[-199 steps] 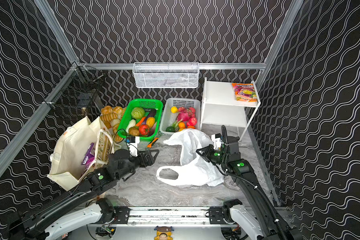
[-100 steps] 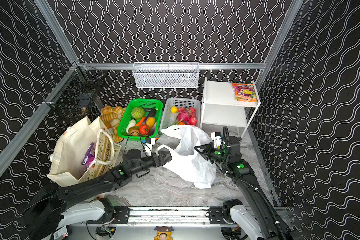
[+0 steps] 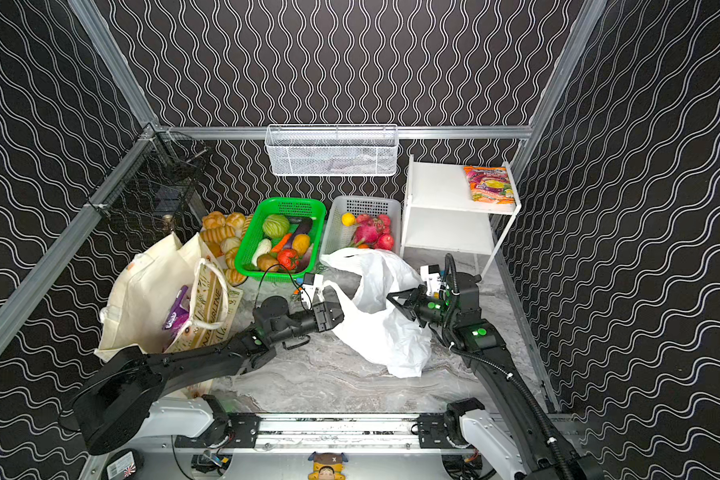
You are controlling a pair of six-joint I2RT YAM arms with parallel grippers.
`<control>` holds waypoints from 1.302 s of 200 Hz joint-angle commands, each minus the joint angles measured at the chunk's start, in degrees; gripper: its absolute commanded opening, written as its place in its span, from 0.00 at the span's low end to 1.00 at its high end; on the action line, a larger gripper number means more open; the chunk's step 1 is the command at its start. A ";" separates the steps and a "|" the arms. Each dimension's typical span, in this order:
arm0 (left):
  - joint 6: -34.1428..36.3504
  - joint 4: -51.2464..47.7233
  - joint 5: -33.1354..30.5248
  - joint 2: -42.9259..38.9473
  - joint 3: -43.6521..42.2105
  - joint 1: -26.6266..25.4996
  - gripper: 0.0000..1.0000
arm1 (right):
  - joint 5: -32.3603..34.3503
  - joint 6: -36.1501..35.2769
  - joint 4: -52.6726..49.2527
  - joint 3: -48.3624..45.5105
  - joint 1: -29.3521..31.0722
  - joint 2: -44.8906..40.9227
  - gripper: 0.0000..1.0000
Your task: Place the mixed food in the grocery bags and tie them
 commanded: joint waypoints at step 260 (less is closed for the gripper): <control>18.63 -44.45 -5.18 -24.88 -2.02 -0.22 0.69 | 38.48 -17.06 -37.15 25.97 26.76 28.00 0.11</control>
